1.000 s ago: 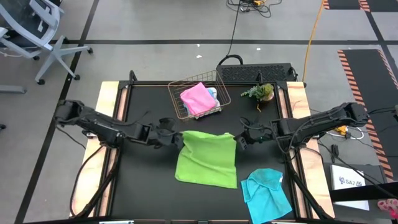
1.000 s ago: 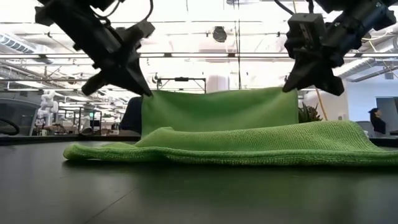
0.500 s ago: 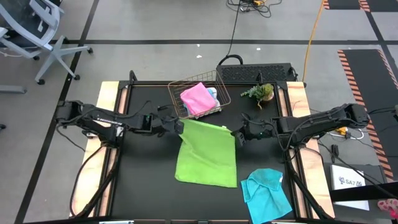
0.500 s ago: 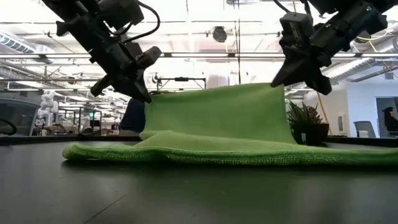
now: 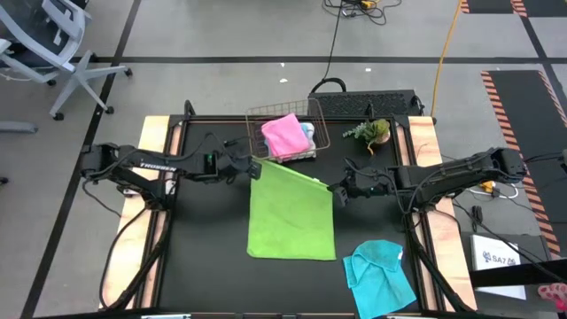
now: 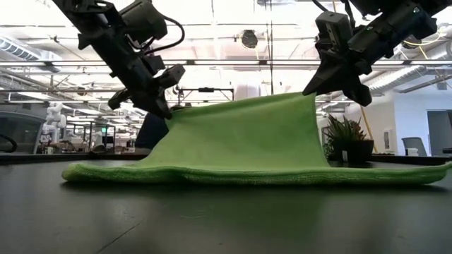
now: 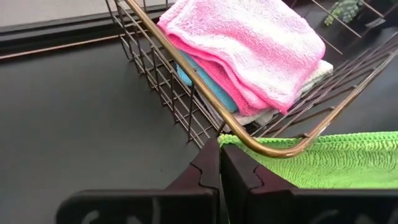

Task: Fold microfiber towels
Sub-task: Fold the green microfiber cloth

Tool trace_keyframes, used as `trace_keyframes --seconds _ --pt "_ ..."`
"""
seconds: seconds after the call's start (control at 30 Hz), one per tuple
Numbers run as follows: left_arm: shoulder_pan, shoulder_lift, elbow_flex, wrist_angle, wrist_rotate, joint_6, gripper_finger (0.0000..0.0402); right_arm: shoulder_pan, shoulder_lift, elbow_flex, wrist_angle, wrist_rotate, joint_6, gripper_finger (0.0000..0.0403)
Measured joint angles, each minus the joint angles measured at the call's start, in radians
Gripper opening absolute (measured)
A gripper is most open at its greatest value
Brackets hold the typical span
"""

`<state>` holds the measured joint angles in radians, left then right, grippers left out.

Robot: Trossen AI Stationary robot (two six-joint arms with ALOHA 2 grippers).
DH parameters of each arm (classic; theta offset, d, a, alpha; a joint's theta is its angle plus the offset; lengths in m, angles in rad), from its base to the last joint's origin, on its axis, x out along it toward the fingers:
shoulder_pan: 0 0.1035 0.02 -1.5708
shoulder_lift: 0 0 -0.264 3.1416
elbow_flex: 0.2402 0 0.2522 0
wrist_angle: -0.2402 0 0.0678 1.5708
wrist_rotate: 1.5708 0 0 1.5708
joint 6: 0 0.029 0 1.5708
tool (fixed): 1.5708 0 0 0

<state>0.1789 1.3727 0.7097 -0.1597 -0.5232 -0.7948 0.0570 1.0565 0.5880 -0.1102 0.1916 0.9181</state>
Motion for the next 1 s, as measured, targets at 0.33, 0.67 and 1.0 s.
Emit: trace_keyframes --seconds 0.33,0.67,1.0 --pt "-0.025 0.0 -0.001 0.018 0.066 -0.002 0.0005 -0.038 0.0 0.0 -0.06 0.122 -0.149 0.0" --pt "-0.037 0.0 -0.001 -0.005 0.114 0.072 0.0026 -0.096 0.0 0.0 -0.09 0.103 -0.314 0.0062" --pt "-0.045 0.0 -0.001 -0.063 0.119 0.141 0.0009 -0.135 0.0 0.0 -0.136 0.118 -0.344 0.0139"
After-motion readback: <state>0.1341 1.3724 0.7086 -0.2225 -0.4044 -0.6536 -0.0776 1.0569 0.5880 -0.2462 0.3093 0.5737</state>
